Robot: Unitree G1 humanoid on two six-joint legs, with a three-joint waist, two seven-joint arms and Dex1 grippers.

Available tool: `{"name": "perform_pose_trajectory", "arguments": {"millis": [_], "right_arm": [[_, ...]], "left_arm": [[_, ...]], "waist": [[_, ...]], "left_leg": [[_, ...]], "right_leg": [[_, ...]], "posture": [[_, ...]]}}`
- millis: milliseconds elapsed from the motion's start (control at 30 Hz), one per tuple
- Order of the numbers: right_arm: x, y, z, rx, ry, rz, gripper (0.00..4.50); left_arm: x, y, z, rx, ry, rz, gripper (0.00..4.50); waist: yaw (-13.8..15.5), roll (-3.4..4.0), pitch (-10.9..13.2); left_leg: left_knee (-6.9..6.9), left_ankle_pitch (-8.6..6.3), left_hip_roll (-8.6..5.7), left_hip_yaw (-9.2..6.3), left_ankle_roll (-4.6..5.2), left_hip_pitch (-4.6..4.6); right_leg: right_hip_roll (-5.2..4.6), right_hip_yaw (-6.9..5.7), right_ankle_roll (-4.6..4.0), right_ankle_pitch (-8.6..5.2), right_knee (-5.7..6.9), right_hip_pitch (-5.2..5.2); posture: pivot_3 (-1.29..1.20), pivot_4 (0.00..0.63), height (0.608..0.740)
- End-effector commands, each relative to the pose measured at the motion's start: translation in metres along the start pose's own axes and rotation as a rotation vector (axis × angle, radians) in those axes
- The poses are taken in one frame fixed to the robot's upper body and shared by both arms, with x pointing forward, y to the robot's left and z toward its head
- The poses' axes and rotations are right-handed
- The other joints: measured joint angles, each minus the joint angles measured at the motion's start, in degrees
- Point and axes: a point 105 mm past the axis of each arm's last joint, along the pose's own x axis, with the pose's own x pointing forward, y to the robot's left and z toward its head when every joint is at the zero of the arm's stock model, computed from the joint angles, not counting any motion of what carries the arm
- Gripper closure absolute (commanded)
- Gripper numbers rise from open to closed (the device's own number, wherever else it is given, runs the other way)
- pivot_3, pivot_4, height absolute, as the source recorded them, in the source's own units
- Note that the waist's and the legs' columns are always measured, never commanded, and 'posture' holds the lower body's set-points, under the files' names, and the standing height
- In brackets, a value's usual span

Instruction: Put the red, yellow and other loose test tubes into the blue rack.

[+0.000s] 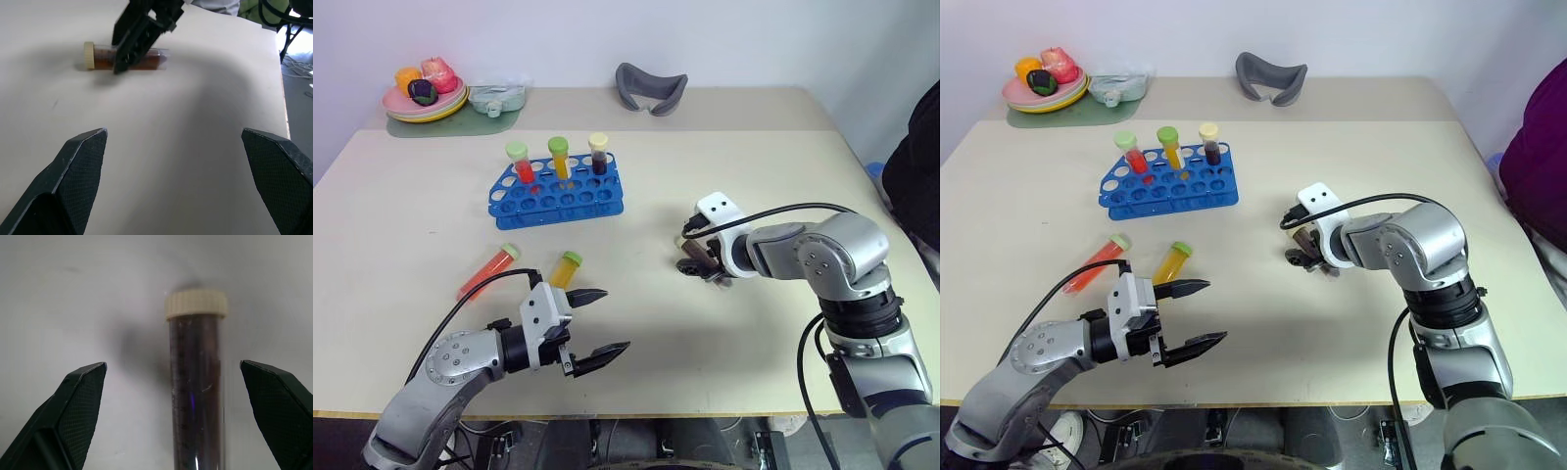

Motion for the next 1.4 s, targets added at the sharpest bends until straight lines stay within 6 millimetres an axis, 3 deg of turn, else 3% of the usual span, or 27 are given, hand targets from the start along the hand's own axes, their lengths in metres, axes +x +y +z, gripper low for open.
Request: {"name": "perform_pose_trajectory", "arguments": {"millis": [33,500,600,900,1033,1267,1400], "right_arm": [[0.0,-0.003,0.007,-0.012,0.014,-0.016,0.0],[0.015,-0.015,0.007,-0.019,0.072,-0.098,0.0],[0.017,-0.015,0.006,-0.031,0.073,-0.103,1.27],[0.019,-0.012,0.006,-0.049,0.079,-0.088,1.27],[0.019,-0.012,0.006,-0.054,0.079,-0.092,3.04],[0.014,-0.003,0.013,-0.102,0.037,-0.049,3.04],[0.005,0.008,0.034,-0.226,-0.111,-0.032,3.04]], "left_arm": [[-0.002,0.001,0.004,0.027,-0.031,0.01,0.03],[-0.001,0.002,0.005,0.04,-0.043,0.026,0.03],[-0.001,0.003,0.007,0.041,-0.044,0.032,0.0],[-0.002,0.005,0.007,0.043,-0.043,0.043,0.0],[-0.002,0.006,0.008,0.038,-0.051,0.048,0.0],[-0.002,0.008,0.013,0.034,-0.063,0.063,0.0],[-0.007,0.015,0.015,0.026,-0.067,0.108,0.0]], "waist": [[-0.02,0.0,0.0],[-0.11,0.0,-0.01],[-0.09,0.01,-0.02],[-0.1,0.0,-0.03],[0.06,0.0,-0.03],[-0.03,0.01,-0.02],[-0.09,0.1,0.04]], "left_leg": [[0.0,0.0,0.0,0.0,0.0,0.0],[0.0,0.0,0.03,-0.01,0.0,0.01],[0.0,0.0,0.03,-0.01,0.0,0.02],[0.0,0.0,0.03,-0.03,0.0,0.03],[0.0,0.0,0.02,-0.03,0.01,0.03],[0.0,-0.01,0.01,-0.04,0.02,0.03],[-0.02,-0.01,0.01,-0.04,0.02,-0.03]], "right_leg": [[0.0,0.0,0.0,0.0,0.0,-0.01],[0.01,0.0,0.0,0.0,0.0,0.0],[0.0,0.0,0.0,0.0,0.0,0.01],[-0.02,-0.01,0.0,0.0,0.0,0.03],[-0.04,-0.02,0.0,0.0,0.0,0.03],[-0.07,-0.03,0.0,0.0,0.0,0.04],[-0.07,-0.03,0.0,0.0,-0.01,-0.03]], "posture": [[0.0,0.15,0.735],[0.0,0.15,0.735],[0.0,0.15,0.735],[0.0,0.15,0.735],[0.0,0.15,0.735],[0.0,0.15,0.735],[0.0,0.15,0.735]]}}
